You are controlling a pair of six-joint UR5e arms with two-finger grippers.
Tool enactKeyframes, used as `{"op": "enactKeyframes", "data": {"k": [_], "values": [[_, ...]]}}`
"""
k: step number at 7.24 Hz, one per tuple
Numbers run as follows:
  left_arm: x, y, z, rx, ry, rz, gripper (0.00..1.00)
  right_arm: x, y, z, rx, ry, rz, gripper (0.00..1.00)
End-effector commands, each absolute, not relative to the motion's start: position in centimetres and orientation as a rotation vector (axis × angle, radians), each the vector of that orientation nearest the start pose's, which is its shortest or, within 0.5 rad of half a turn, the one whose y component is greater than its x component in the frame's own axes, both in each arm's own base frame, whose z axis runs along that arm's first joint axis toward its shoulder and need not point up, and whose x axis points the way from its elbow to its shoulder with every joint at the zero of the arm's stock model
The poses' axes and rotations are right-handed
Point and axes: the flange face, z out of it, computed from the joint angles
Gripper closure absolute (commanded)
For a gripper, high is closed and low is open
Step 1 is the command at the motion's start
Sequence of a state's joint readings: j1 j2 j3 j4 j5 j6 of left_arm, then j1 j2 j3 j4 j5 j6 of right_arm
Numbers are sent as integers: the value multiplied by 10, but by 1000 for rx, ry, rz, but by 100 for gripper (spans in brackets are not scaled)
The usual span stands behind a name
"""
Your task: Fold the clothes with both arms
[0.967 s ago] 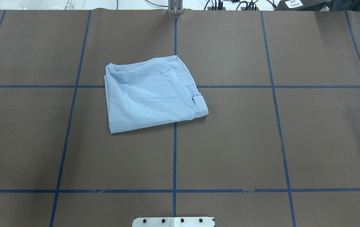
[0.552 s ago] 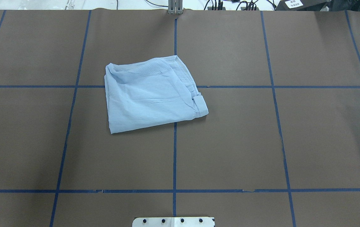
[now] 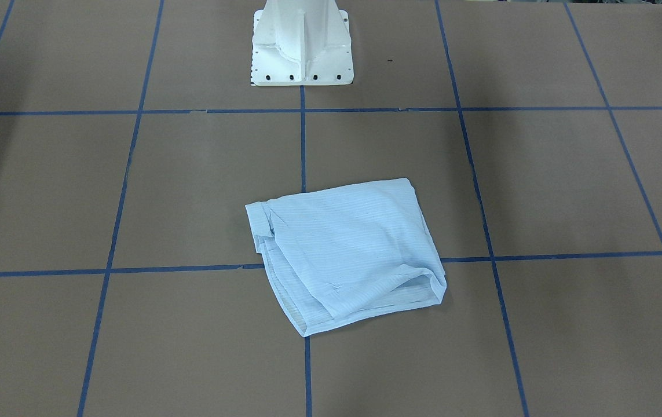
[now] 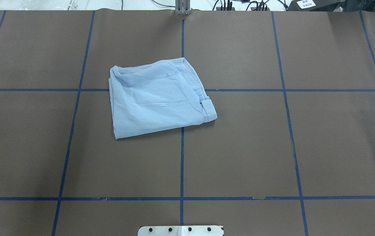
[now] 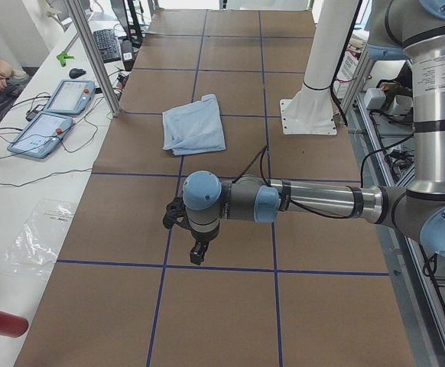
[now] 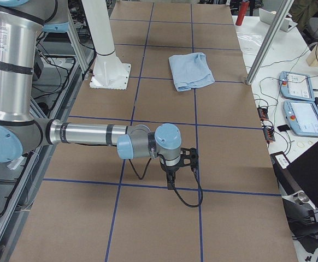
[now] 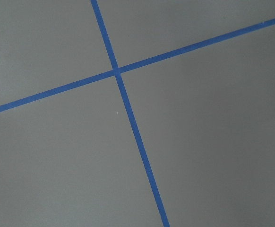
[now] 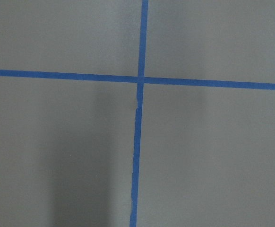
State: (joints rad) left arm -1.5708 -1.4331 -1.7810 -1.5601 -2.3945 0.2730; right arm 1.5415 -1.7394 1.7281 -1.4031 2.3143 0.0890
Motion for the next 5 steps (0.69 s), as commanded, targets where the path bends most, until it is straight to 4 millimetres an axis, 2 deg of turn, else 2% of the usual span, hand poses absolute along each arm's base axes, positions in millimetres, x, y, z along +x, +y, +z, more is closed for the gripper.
{"op": "enactKeyframes", "data": {"k": [1, 5], "values": [[-60, -436, 617, 170, 811, 283, 0, 53, -432, 644, 101, -747, 0, 0], [-60, -437, 615, 172, 811, 282, 0, 53, -432, 645, 97, -746, 8, 0]]}}
